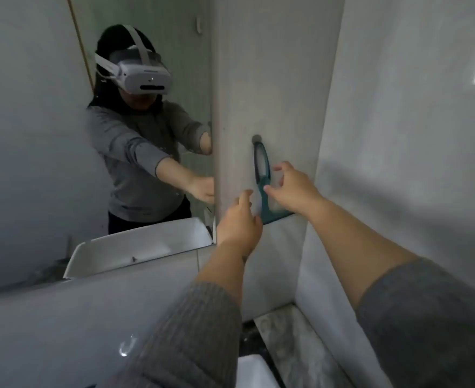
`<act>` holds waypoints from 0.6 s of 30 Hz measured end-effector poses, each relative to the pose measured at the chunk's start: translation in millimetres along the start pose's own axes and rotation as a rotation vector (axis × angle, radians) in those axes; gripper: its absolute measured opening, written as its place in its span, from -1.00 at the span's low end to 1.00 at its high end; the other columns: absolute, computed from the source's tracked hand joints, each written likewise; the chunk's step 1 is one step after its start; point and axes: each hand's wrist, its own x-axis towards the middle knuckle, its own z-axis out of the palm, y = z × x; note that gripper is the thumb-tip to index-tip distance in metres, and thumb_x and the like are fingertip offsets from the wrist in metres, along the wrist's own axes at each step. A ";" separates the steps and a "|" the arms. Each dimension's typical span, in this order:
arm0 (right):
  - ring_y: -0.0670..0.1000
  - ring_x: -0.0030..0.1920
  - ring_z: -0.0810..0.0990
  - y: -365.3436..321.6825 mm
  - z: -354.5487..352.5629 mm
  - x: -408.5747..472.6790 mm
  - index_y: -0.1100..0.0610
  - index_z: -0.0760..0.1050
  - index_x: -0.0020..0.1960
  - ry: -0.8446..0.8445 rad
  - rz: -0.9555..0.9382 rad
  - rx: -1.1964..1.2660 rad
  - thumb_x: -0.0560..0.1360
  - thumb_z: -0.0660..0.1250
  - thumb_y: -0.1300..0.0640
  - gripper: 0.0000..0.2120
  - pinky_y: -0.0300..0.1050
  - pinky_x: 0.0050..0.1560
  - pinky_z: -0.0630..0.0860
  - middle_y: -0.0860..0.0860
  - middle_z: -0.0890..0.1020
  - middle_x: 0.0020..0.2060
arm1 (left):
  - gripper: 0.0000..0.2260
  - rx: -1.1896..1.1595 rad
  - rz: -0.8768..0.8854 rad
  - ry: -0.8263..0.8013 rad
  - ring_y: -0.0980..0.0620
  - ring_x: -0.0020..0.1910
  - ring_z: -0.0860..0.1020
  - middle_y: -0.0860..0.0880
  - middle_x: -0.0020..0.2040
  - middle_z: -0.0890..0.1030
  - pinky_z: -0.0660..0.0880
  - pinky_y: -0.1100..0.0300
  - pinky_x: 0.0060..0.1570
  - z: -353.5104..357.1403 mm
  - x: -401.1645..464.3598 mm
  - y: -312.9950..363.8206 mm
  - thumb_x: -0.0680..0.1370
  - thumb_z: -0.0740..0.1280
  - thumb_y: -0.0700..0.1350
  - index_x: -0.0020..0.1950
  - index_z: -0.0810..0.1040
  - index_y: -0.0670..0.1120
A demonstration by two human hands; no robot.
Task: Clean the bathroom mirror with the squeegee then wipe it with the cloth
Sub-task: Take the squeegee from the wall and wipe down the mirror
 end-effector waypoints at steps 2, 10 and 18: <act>0.15 0.18 0.52 0.4 6.3 14.5 0.04 0.19 0.44 0.110 -0.052 0.094 0.46 0.41 0.04 -0.37 -0.06 0.12 0.43 0.15 0.52 0.21 | -0.44 0.000 -0.026 0.062 -0.10 0.21 0.48 -0.05 0.34 0.43 0.51 -0.05 0.03 17.5 2.8 1.5 0.56 0.23 -0.13 0.51 0.09 0.03; 0.04 -0.09 0.55 4.7 30.0 31.8 -0.10 0.18 0.41 0.223 -0.211 0.258 0.45 0.41 0.20 -0.35 -0.17 -0.15 0.45 0.01 0.52 -0.04 | -0.39 -0.014 0.022 0.238 -0.09 0.10 0.54 -0.06 0.22 0.52 0.52 -0.03 -0.05 77.7 6.4 -10.0 0.58 0.24 -0.08 0.55 0.02 0.03; 0.01 -0.29 0.59 -29.0 -21.8 10.9 -0.07 0.21 0.31 0.279 -0.093 0.377 0.39 0.45 0.21 -0.38 -0.10 -0.42 0.64 0.03 0.51 -0.22 | -0.55 0.103 0.083 0.599 -0.03 -0.09 0.56 0.03 -0.02 0.62 0.41 0.02 0.00 55.8 -8.0 21.9 0.51 0.24 0.13 0.38 0.41 0.04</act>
